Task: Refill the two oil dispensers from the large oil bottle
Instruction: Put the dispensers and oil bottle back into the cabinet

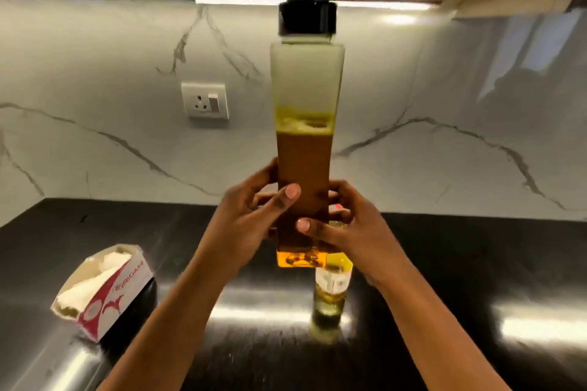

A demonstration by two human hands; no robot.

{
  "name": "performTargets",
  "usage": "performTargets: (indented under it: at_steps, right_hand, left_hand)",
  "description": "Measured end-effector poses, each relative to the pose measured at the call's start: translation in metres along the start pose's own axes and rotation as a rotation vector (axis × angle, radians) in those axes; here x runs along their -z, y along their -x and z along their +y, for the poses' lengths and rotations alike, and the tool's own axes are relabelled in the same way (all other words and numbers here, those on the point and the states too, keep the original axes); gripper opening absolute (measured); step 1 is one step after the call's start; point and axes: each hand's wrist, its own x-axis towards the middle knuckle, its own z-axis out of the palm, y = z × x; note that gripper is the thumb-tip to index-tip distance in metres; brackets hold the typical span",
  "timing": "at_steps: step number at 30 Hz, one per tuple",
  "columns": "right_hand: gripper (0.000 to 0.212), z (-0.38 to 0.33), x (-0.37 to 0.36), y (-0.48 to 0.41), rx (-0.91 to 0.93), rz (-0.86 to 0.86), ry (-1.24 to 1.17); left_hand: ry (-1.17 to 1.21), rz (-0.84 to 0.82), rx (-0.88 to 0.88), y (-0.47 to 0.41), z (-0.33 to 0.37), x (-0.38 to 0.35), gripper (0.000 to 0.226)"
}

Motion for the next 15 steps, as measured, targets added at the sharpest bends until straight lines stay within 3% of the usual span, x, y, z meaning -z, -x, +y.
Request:
performTargets:
  at_steps: [4, 9, 13, 15]
  right_hand:
    - [0.063, -0.079, 0.029, -0.024, 0.130, 0.019, -0.023]
    - [0.057, -0.171, 0.062, -0.052, 0.248, 0.030, 0.060]
    - [0.075, -0.233, 0.085, -0.084, 0.298, 0.034, 0.107]
    - [0.072, -0.255, 0.095, -0.104, 0.293, 0.030, 0.130]
  left_hand:
    - [-0.181, 0.057, -0.159, -0.044, 0.082, -0.008, 0.049]
    - [-0.335, 0.137, -0.297, -0.096, 0.170, -0.020, 0.068]
    - [-0.380, 0.154, -0.359, -0.136, 0.225, -0.027, 0.021]
    - [-0.373, 0.173, -0.372, -0.155, 0.245, -0.030, 0.018]
